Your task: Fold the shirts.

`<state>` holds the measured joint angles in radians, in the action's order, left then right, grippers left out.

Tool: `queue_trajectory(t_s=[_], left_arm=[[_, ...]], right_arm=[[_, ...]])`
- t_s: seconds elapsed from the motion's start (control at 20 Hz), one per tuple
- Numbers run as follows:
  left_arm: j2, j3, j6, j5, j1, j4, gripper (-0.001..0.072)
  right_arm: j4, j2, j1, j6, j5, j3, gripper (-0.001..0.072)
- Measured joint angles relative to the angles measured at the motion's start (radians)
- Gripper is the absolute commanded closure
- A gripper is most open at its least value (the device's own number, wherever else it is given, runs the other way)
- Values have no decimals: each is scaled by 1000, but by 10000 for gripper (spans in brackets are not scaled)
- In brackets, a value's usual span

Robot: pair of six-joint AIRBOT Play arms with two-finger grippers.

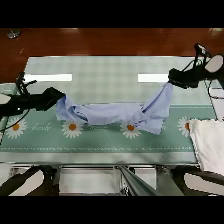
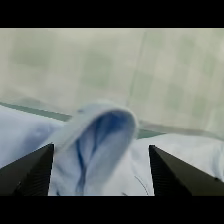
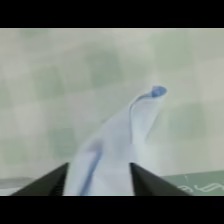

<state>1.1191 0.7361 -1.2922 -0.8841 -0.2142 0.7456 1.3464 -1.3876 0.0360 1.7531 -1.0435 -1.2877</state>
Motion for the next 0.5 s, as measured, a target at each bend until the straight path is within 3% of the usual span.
queue_trajectory(t_s=[0.25, 0.4, 0.5], left_arm=[[35, 166, 6, -230, -143, 99, 5], [-60, 72, 6, -267, -205, 88, 6], [-118, -71, 27, -265, -188, 6, 6]], right_arm=[[34, -33, 140, -38, -203, -198, 142], [121, 35, 288, -28, -275, -117, 146], [102, 92, 365, -31, -266, 24, 146]])
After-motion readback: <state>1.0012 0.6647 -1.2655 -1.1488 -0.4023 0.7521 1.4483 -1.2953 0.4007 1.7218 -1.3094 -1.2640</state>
